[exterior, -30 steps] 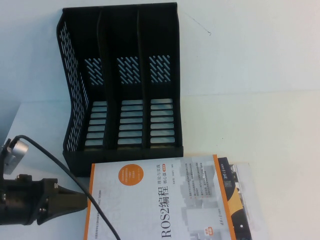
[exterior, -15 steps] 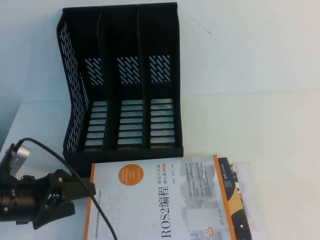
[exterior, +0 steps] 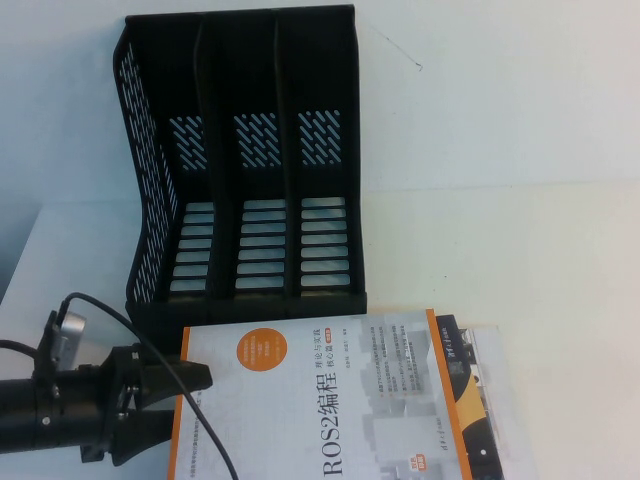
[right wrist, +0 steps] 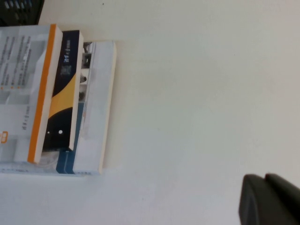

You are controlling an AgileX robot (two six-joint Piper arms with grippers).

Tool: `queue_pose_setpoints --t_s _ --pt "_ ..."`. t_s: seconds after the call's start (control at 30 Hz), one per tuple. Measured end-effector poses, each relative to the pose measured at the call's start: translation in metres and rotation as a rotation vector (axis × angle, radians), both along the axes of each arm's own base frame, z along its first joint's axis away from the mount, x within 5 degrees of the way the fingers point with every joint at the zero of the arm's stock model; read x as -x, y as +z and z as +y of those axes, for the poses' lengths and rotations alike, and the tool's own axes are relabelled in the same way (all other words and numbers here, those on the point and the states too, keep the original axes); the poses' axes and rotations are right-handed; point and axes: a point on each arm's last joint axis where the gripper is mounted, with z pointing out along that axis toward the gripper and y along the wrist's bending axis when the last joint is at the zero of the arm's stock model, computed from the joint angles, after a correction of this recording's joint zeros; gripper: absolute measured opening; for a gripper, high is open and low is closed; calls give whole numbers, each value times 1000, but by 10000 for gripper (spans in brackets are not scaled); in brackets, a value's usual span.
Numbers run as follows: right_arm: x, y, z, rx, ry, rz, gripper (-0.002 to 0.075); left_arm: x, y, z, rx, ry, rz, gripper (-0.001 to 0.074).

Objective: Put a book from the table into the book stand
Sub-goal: Pick up the book with your left arm

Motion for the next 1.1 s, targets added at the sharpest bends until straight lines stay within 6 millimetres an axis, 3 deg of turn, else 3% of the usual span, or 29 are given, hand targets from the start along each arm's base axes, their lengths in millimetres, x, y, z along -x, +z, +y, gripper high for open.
queue_pose_setpoints --t_s 0.23,0.43,0.7,0.93,1.1 --pt "0 0 0 -2 1 1 0 -3 -16 -2 72 -1 32 625" --pt "0 0 0 -3 1 2 0 -3 -18 -6 74 -18 30 587" --pt "0 0 0 -3 1 2 0 -4 -20 -17 13 -82 10 412" --pt "0 0 0 -4 2 0 0 -4 -19 -18 26 -88 0 108" --pt "0 1 1 -8 4 -7 0 -4 -16 -19 52 -97 -6 109"
